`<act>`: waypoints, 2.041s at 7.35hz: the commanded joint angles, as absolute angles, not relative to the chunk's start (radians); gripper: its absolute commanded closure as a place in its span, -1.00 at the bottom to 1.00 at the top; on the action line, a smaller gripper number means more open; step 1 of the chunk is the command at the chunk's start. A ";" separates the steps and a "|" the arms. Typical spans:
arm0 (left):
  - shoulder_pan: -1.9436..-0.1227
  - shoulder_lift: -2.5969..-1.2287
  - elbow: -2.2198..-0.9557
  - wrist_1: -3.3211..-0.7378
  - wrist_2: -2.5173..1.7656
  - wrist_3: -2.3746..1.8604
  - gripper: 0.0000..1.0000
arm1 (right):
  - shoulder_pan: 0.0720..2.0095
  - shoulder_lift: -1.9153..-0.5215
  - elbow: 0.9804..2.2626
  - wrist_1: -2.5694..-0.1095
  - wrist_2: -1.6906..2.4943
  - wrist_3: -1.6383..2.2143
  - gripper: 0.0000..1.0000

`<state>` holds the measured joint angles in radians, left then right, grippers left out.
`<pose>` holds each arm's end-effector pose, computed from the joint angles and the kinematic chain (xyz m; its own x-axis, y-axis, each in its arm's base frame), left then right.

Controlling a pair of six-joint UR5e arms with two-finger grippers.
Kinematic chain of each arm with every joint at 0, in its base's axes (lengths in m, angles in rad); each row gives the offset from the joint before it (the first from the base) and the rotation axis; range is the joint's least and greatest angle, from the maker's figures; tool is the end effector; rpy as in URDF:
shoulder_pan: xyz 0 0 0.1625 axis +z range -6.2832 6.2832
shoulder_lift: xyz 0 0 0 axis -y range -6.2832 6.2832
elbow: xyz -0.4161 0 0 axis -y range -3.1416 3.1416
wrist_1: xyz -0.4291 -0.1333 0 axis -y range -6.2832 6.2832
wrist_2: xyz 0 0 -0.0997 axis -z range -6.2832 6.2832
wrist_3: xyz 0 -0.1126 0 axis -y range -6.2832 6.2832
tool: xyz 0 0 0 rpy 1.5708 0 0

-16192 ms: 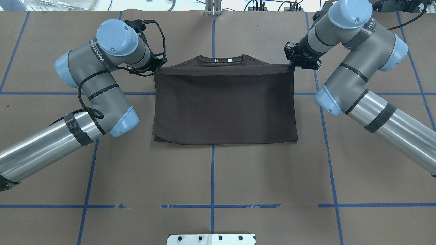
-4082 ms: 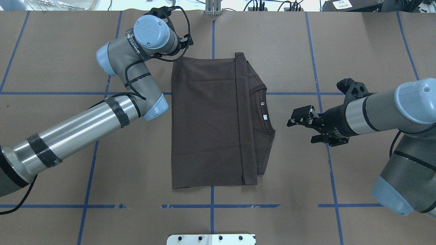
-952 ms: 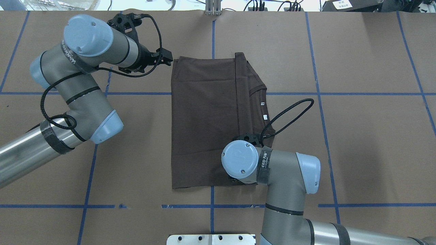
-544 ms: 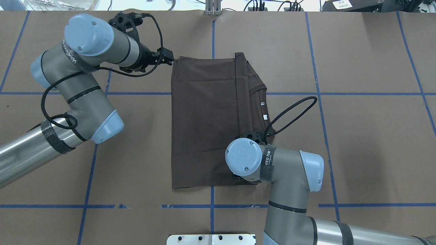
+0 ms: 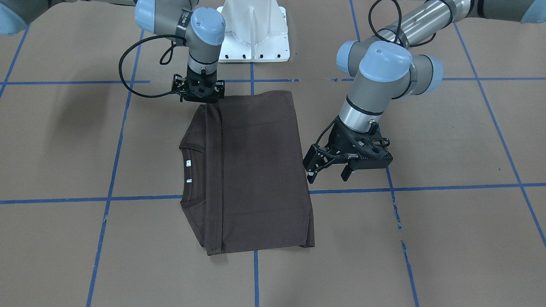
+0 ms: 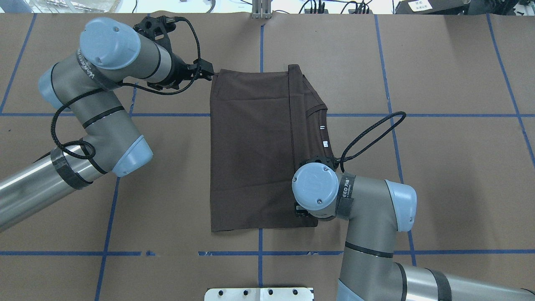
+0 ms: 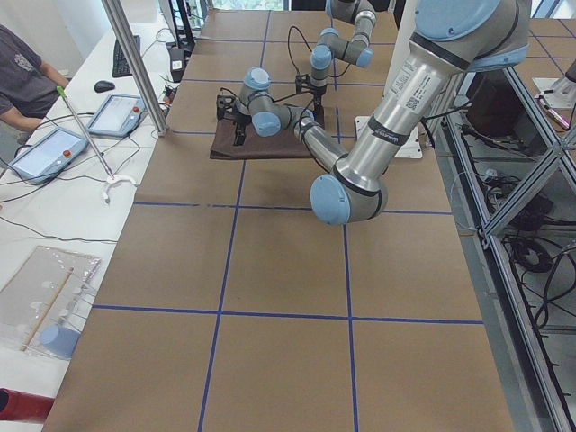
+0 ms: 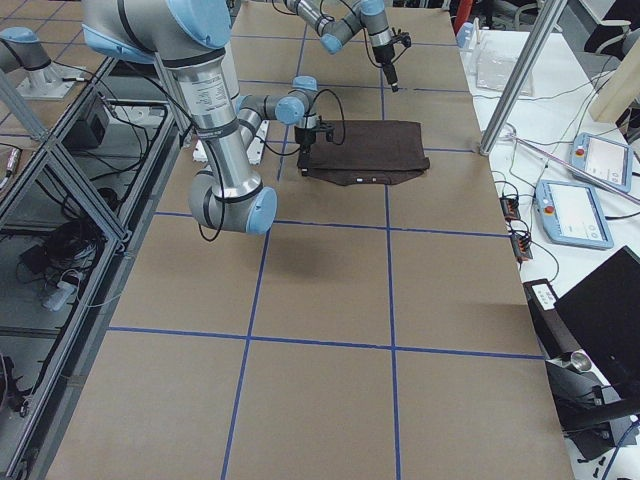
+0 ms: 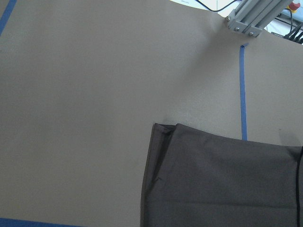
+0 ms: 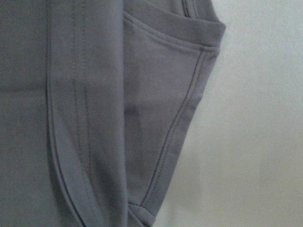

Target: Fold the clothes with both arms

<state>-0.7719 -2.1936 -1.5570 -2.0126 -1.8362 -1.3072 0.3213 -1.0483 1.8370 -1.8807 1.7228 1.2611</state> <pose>0.4568 -0.5895 0.2225 0.4766 -0.1131 -0.8718 0.3996 0.9112 0.1003 -0.5799 -0.3155 0.2715 0.8770 -0.0256 0.4798 0.0224 0.9997 0.0124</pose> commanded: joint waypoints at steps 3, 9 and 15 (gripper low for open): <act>-0.770 -2.197 -1.557 -2.013 -1.836 -1.319 -1.00 | 0.328 -1.083 1.847 -1.879 1.724 1.259 -1.00; -0.770 -2.204 -1.559 -2.013 -1.836 -1.319 -1.00 | 0.429 -1.135 1.910 -1.875 1.768 1.160 -1.00; -0.516 -2.081 -1.725 -1.996 -1.849 -1.860 -1.00 | 0.495 -1.118 2.025 -1.643 1.868 1.180 -1.00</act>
<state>-0.6096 -2.1381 -1.6488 -2.0117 -1.8858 -1.7007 0.4882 -1.1124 1.9979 -1.6614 1.8518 1.1719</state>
